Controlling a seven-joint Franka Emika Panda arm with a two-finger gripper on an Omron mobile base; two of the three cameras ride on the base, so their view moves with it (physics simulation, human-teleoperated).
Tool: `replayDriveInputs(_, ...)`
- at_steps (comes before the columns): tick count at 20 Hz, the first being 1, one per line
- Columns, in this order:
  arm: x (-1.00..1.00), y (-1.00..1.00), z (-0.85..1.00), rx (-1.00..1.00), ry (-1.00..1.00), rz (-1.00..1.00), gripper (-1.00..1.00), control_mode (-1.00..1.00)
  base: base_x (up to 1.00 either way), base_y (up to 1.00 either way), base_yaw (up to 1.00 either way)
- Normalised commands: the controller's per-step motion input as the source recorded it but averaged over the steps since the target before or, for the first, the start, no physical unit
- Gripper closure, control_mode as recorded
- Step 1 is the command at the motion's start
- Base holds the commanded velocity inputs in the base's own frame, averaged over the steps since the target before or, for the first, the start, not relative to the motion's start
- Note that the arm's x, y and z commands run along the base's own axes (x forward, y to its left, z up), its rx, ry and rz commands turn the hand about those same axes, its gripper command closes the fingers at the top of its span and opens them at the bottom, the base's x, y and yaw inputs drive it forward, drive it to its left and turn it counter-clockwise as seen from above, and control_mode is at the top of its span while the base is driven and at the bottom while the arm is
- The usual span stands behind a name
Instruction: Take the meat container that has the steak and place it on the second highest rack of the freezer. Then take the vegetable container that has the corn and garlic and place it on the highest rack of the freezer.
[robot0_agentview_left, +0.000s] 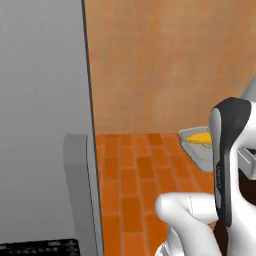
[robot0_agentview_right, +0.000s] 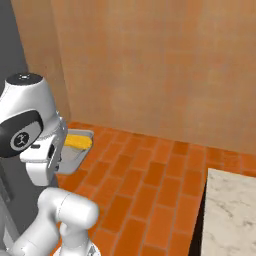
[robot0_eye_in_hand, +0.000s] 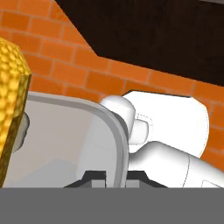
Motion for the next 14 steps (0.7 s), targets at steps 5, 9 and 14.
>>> replayDriveInputs(5,0.0,0.0,0.0,0.0,0.0,0.0,1.0,1.0,0.74,-0.64,0.57)
replayDriveInputs(9,0.0,0.0,0.0,0.0,0.0,0.0,1.0,1.0,0.23,-0.48,0.75)
replayDriveInputs(14,0.0,0.0,0.0,0.0,0.0,0.0,1.0,1.0,0.0,-0.28,0.92)
